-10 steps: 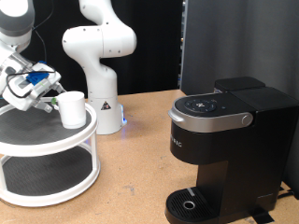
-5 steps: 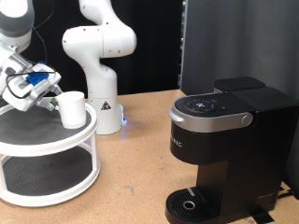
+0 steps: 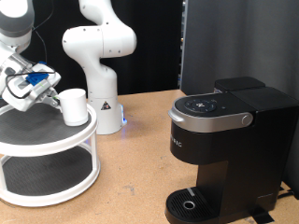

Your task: Make a cup of coffee with the keurig machine

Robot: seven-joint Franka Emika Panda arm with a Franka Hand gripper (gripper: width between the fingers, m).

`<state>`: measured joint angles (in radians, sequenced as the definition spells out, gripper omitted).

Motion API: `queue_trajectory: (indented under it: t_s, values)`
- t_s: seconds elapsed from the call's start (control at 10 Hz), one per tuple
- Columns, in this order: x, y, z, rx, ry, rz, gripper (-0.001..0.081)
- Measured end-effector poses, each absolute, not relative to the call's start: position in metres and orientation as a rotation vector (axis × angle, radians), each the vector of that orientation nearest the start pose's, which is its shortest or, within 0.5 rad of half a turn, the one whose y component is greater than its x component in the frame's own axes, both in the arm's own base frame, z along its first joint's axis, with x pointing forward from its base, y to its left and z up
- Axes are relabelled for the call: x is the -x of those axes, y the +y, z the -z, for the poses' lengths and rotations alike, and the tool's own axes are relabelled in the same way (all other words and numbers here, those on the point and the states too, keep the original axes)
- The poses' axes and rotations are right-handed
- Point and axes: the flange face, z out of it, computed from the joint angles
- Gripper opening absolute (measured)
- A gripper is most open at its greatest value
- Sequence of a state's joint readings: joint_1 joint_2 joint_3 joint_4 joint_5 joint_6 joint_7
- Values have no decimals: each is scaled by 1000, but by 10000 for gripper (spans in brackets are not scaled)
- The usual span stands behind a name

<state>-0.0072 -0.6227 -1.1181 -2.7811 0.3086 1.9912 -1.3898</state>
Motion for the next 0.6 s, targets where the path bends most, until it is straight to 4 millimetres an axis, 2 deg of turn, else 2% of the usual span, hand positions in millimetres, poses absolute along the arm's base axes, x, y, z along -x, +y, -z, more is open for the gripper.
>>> queue_trajectory:
  t_s: [0.6]
  values:
    - [-205, -248, -298, 2231, -313, 674, 74]
